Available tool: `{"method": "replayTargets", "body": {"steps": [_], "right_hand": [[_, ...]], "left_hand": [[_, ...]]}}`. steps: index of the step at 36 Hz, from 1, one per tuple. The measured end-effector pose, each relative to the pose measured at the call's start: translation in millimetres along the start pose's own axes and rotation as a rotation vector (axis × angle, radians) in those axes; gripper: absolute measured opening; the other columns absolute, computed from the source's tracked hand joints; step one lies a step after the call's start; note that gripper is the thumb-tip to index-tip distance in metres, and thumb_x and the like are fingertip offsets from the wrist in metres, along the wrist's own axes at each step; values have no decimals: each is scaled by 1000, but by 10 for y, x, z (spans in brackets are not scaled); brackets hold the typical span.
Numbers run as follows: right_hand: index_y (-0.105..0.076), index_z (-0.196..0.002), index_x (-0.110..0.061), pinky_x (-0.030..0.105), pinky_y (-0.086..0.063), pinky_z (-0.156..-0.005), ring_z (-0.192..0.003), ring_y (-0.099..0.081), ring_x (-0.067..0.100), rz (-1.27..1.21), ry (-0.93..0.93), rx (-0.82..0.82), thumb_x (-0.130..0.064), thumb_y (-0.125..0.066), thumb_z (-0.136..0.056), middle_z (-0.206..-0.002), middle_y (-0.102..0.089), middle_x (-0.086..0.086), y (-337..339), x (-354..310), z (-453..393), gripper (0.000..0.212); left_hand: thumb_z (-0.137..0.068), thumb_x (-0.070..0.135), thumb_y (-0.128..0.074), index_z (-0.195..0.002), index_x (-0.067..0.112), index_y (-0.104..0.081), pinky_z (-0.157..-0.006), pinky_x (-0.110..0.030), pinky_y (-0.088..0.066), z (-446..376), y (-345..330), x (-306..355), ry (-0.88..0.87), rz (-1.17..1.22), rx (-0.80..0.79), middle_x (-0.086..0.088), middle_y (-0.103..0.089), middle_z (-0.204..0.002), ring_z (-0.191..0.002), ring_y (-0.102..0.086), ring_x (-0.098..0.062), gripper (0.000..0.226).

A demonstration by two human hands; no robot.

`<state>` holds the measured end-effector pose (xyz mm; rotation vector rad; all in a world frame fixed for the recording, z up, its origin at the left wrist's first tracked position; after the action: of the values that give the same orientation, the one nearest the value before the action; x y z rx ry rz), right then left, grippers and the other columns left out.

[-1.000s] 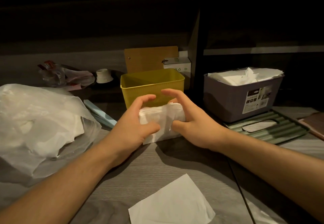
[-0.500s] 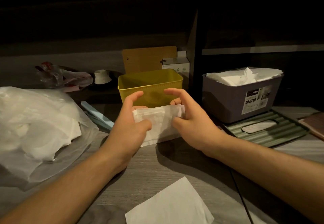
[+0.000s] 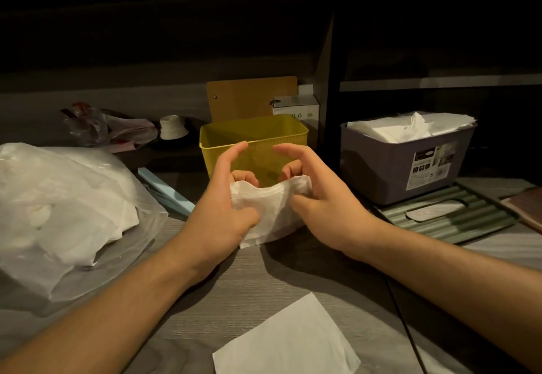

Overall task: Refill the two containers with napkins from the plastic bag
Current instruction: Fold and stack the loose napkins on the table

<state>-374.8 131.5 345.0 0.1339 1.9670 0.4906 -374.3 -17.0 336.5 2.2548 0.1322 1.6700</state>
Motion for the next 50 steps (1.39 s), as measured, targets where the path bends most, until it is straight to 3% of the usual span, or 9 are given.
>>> {"method": "replayTargets", "body": {"steps": [6, 11, 17, 25, 29, 33, 37, 43, 50], "right_hand": [[-39, -141, -40, 14, -49, -61, -68, -59, -4, -6, -48, -22, 7, -56, -90, -111, -51, -11, 2, 47, 18, 72], [-39, -141, -43, 16, -53, -74, -88, -61, 0, 9, -49, -56, 0, -59, -92, -114, -51, -16, -32, 28, 20, 68], [-50, -132, -38, 16, -47, -54, -58, -53, -4, -5, -51, 66, 7, -51, -91, -107, -52, -8, 94, 44, 3, 61], [-47, -135, -43, 23, -57, -87, -102, -61, 4, -18, -26, -51, -1, -57, -91, -116, -55, -18, -33, 28, 24, 61], [-46, -138, -41, 22, -57, -87, -103, -61, 3, -7, -78, -60, 0, -59, -90, -123, -53, -18, -7, 71, -4, 64], [-57, -130, -35, 34, -58, -93, -112, -63, 12, -93, -169, -82, -3, -67, -90, -126, -60, -8, 52, 110, -50, 53], [-62, -124, -24, 44, -60, -89, -107, -69, 23, -396, -303, -123, 5, -69, -86, -121, -65, 4, 77, 121, -105, 48], [-60, -129, -9, 37, -59, -87, -107, -71, 26, -707, -474, -158, -5, -69, -84, -120, -72, 10, 33, 196, -105, 47], [-67, -119, -8, 41, -58, -94, -107, -71, 24, -500, -450, -149, -2, -67, -89, -115, -74, 8, -7, 218, -87, 31]], "left_hand": [[-82, -16, -63, -144, 54, -20, -69, -32, -60, 1, 15, -15, 24, -30, -13, 0, -48, -122, -97, -63, -26, 103], [-84, -15, -63, -149, 55, -15, -72, -22, -59, 7, -22, -34, 37, -53, -50, 6, -47, -127, -106, -60, -20, 106], [-86, -10, -66, -149, 53, -22, -81, -38, -62, -31, 56, -96, 51, -16, -8, 1, -64, -123, -104, -69, -24, 99], [-87, 10, -76, -140, 66, -25, -100, -50, -54, -23, 31, -95, 48, -91, -60, 0, -48, -144, -123, -57, -28, 92], [-89, 2, -71, -143, 54, -37, -91, -44, -60, -27, 66, -103, 34, -37, -18, 0, -56, -138, -118, -63, -24, 83], [-90, 1, -69, -137, 41, -50, -81, -38, -63, -33, 135, -73, 31, 49, 59, 5, -65, -124, -106, -70, -14, 64], [-90, 3, -69, -125, 38, -57, -83, -41, -63, -30, 158, -35, 42, 189, 94, 4, -66, -123, -109, -70, -17, 51], [-87, -2, -69, -117, 29, -63, -79, -46, -63, -30, 176, -22, 114, 420, 158, -1, -67, -119, -106, -71, -24, 43], [-85, -6, -69, -119, 24, -63, -81, -42, -62, -8, 101, -70, 186, 348, 78, -5, -67, -118, -104, -69, -26, 46]]}}
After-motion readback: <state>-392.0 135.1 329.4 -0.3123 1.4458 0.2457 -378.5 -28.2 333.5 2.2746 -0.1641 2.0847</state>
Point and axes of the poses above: each hand's wrist, its own z-axis away from the middle knuckle, its own y-axis out of the back of the hand, x = y × z, the point moved 7 cm from there along -z, towards the middle knuckle
